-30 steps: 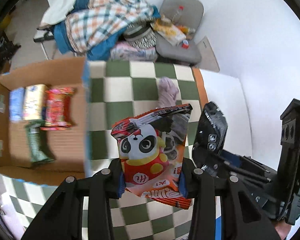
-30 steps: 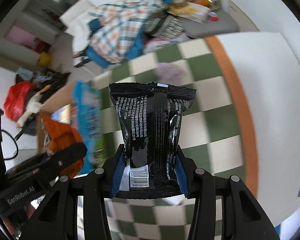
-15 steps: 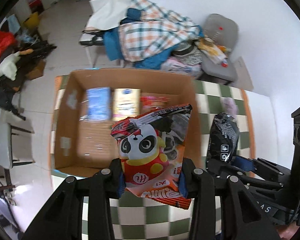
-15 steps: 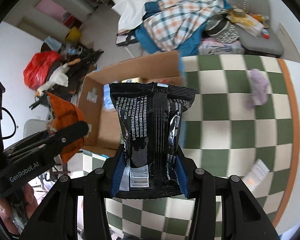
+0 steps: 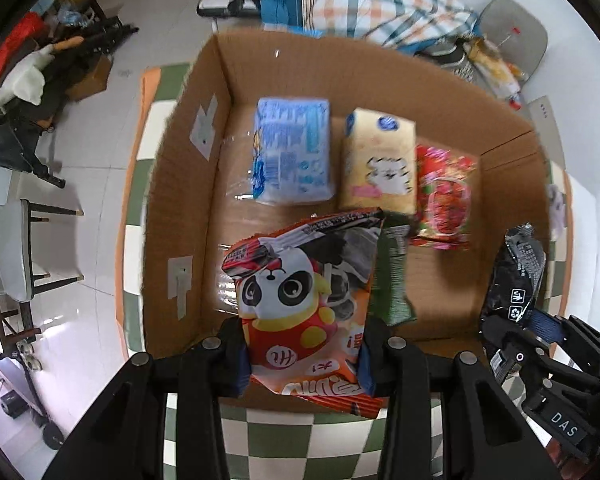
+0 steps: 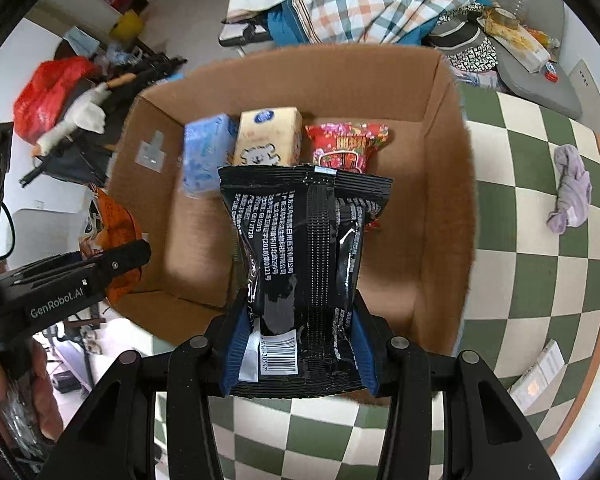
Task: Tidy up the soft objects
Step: 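Carry both bags into the box and open both tools, then lift both open tools out of the box and move toward the cloth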
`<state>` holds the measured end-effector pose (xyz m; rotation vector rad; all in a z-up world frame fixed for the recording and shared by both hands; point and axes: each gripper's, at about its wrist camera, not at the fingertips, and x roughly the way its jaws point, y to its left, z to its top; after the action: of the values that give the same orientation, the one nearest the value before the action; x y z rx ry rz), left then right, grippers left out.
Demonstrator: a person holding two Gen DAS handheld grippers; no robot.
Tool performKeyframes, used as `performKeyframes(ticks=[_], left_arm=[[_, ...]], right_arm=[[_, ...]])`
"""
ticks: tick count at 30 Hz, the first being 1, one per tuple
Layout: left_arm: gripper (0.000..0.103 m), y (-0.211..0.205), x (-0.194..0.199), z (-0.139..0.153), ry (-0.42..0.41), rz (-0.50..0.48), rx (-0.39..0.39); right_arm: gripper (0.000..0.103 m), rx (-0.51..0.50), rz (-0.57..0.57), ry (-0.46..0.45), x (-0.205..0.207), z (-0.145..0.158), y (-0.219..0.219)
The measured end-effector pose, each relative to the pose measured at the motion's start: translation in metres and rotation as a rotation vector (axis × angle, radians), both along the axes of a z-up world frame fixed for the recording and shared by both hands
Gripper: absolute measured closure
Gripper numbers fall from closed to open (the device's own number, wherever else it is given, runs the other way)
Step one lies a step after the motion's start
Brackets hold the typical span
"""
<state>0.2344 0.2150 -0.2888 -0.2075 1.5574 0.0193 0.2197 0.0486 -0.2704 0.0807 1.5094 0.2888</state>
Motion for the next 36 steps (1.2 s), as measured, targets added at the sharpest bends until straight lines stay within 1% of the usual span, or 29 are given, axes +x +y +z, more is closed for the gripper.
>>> performKeyframes(ticks=[2, 5, 7, 8, 9, 10, 11, 12, 13, 14, 16, 17, 18, 20, 22, 23, 24, 25, 27, 31, 34, 36], left_arm=[[0.065, -0.001, 0.003, -0.011, 0.026, -0.012, -0.010], [0.063, -0.003, 0.007, -0.023, 0.067, -0.024, -0.001], [0.063, -0.003, 0.008, -0.032, 0.095, -0.025, -0.002], [0.063, -0.003, 0.008, -0.035, 0.108, -0.023, -0.006], [0.061, -0.003, 0.008, -0.037, 0.117, -0.019, -0.012], [0.057, -0.002, 0.007, -0.039, 0.123, -0.015, -0.020], [0.053, -0.002, 0.007, -0.039, 0.123, -0.017, -0.018], [0.044, -0.002, 0.007, -0.039, 0.119, -0.022, -0.008], [0.035, -0.003, 0.006, -0.036, 0.109, -0.031, -0.001], [0.030, -0.003, 0.005, -0.033, 0.095, -0.037, 0.005], [0.014, -0.004, 0.002, -0.027, 0.075, -0.039, 0.013], [0.012, -0.005, 0.001, -0.023, 0.065, -0.041, 0.017], [0.008, -0.005, -0.001, -0.020, 0.059, -0.041, 0.025], [0.007, -0.006, -0.007, -0.013, 0.043, -0.039, 0.033], [0.006, -0.007, -0.012, -0.003, 0.014, -0.029, 0.034], [0.005, -0.006, -0.016, 0.001, 0.001, -0.025, 0.034], [0.001, -0.008, -0.016, 0.006, -0.014, -0.018, 0.037], [0.000, -0.009, -0.018, 0.011, -0.033, -0.012, 0.041], [0.000, -0.006, -0.023, 0.019, -0.069, -0.003, 0.046], [0.000, -0.005, -0.032, 0.037, -0.130, 0.006, 0.069], [0.000, -0.007, -0.040, 0.049, -0.159, 0.007, 0.095], [0.000, -0.008, -0.047, 0.055, -0.173, 0.011, 0.085]], right_arm=[[0.054, -0.010, 0.000, 0.012, 0.003, -0.010, 0.004], [0.054, -0.027, 0.004, 0.025, 0.007, -0.026, 0.010], [0.052, -0.034, 0.005, 0.033, 0.010, -0.035, 0.014], [0.048, -0.046, 0.016, 0.051, 0.011, -0.042, 0.017], [0.041, -0.051, 0.020, 0.067, 0.012, -0.047, 0.019], [0.036, -0.045, 0.021, 0.077, 0.012, -0.051, 0.019], [0.027, -0.040, 0.020, 0.080, 0.012, -0.053, 0.019], [0.023, -0.040, 0.016, 0.079, 0.011, -0.053, 0.019], [0.023, -0.044, 0.011, 0.076, 0.011, -0.053, 0.018], [0.022, -0.043, 0.007, 0.075, 0.010, -0.052, 0.016], [0.022, -0.043, -0.005, 0.078, 0.010, -0.050, 0.013], [0.021, -0.048, -0.007, 0.071, 0.010, -0.047, 0.011], [0.016, -0.055, -0.009, 0.061, 0.009, -0.045, 0.010], [0.010, -0.064, -0.013, 0.048, 0.008, -0.041, 0.006], [0.010, -0.075, -0.018, 0.041, 0.007, -0.035, 0.004], [0.008, -0.084, -0.020, 0.033, 0.008, -0.032, 0.002], [0.002, -0.096, -0.019, 0.021, 0.007, -0.030, 0.001], [0.000, -0.110, -0.018, 0.008, 0.004, -0.024, 0.004], [0.000, -0.135, -0.019, -0.015, 0.001, -0.017, -0.001], [0.000, -0.151, -0.031, -0.043, -0.007, -0.004, -0.005], [0.000, -0.158, -0.033, -0.072, -0.016, 0.008, -0.006], [0.000, -0.165, -0.038, -0.085, -0.024, 0.017, -0.009]])
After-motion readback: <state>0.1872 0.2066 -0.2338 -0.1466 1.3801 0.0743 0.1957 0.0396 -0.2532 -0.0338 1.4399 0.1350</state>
